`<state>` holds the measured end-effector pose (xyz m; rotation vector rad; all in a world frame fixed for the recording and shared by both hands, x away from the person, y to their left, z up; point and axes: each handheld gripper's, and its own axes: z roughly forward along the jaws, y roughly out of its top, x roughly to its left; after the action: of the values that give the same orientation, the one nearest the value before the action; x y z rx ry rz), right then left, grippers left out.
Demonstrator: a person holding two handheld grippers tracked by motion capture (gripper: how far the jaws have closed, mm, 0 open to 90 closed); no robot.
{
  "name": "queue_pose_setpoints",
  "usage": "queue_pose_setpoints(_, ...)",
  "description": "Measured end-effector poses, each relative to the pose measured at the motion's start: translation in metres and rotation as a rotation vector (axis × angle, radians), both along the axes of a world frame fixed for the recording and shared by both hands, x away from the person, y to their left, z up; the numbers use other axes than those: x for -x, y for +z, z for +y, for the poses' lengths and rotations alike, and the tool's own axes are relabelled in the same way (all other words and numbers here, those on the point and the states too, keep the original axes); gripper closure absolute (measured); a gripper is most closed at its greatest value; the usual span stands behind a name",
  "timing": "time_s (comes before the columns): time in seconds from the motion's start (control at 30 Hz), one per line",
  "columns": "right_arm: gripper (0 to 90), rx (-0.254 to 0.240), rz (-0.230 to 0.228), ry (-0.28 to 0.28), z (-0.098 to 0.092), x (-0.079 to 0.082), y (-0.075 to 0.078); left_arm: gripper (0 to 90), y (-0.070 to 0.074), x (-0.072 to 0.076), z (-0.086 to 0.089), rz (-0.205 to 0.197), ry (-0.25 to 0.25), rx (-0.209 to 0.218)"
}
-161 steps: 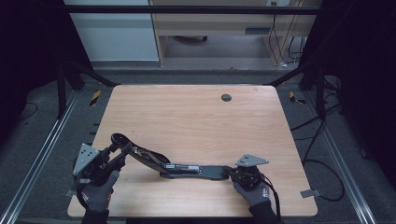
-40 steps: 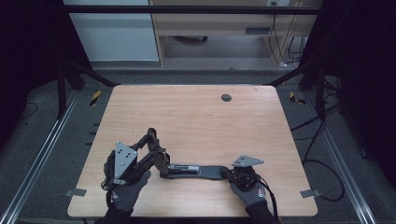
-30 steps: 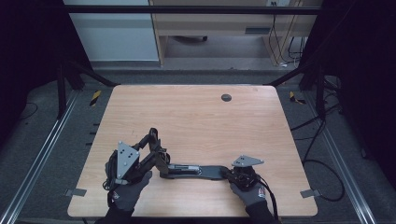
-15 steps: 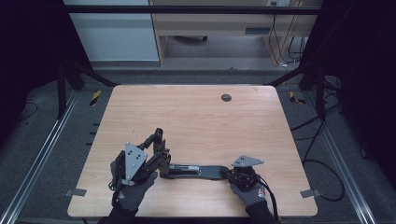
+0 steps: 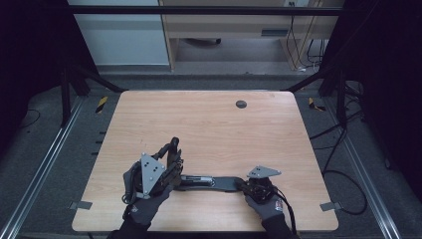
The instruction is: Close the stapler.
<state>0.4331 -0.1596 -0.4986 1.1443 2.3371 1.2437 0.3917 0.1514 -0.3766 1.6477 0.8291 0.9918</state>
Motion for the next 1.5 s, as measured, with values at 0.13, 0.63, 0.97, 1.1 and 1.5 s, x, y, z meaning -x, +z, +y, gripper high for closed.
queue_pose_setpoints(0.13, 90.0, -0.001, 0.001, -0.001, 0.0, 0.0, 0.0, 60.8, 0.0, 0.0, -0.003, -0.008, -0.001, -0.019)
queue_pose_setpoints(0.63, 90.0, -0.003, 0.003, -0.001, 0.0, 0.0, 0.0, 60.0, -0.004, 0.001, -0.028, -0.041, -0.018, -0.126)
queue_pose_setpoints(0.97, 90.0, -0.003, 0.002, -0.001, 0.0, 0.0, 0.0, 59.8, -0.006, 0.002, -0.036, -0.054, -0.023, -0.16)
queue_pose_setpoints(1.1, 90.0, -0.004, 0.003, -0.001, 0.0, 0.0, 0.0, 59.8, -0.007, 0.002, -0.04, -0.063, -0.026, -0.175)
queue_pose_setpoints(1.5, 90.0, -0.004, 0.004, -0.002, 0.0, 0.0, 0.0, 59.5, -0.015, 0.003, -0.063, -0.101, -0.041, -0.294)
